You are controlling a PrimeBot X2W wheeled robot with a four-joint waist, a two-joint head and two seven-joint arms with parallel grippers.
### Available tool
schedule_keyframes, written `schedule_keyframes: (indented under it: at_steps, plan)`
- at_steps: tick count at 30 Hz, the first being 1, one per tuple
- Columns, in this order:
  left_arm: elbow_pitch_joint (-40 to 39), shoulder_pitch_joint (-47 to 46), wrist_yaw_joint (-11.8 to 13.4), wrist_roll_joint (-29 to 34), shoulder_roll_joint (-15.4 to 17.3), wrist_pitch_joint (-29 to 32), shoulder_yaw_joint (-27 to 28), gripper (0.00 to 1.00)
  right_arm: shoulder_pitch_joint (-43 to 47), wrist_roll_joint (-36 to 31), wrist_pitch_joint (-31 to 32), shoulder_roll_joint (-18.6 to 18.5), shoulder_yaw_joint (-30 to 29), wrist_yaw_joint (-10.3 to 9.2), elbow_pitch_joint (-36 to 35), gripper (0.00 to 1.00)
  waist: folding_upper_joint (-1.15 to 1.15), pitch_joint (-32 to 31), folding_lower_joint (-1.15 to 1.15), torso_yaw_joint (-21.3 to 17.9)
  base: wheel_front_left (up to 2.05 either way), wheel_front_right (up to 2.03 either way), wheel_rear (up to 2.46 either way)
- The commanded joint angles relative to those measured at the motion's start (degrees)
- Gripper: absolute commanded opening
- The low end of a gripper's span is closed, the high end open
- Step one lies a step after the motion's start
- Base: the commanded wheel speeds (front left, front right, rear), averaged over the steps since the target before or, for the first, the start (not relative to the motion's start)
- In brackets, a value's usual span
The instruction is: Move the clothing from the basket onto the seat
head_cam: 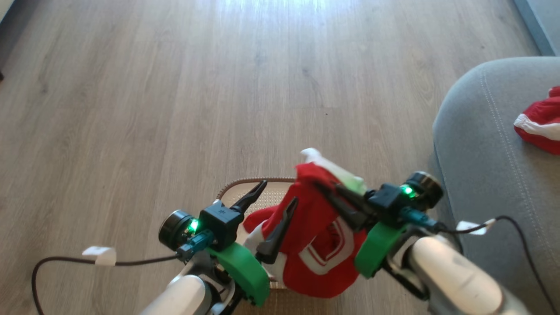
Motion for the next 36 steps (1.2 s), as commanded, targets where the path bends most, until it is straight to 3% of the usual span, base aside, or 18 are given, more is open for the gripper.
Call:
schedule_keyframes:
  at_steps: [1, 13, 23, 36]
  plan:
    - [-0.5, -2.2, 0.1, 0.8, 0.1, -1.2, 2.1, 1.0, -0.9, 0.4, -0.2, -0.5, -1.2, -0.02, -2.0, 0.0, 0.0, 0.3, 0.0, -0.6, 0.0, 0.0, 0.0]
    - [12.3, -2.1, -1.8, 0.5, -7.0, -8.6, 0.0, 1.0, 1.6, 0.5, 0.8, -3.6, -10.2, -0.02, -7.8, 0.0, 0.0, 1.7, 0.0, -9.0, 0.0, 0.0, 0.0]
    - [16.2, -3.2, -2.9, 1.8, -9.1, -9.8, -0.4, 1.0, 5.9, -0.2, 2.7, -4.6, -18.0, -0.02, -14.1, 0.0, 0.0, 3.6, 0.0, -16.7, 0.0, 0.0, 0.0]
    - [16.9, -4.0, -3.7, 3.0, -9.7, -10.1, -0.2, 1.0, 9.0, -1.1, 3.1, -4.0, -24.2, -0.02, -17.3, 0.0, 0.0, 5.9, 0.0, -18.4, 0.0, 0.0, 0.0]
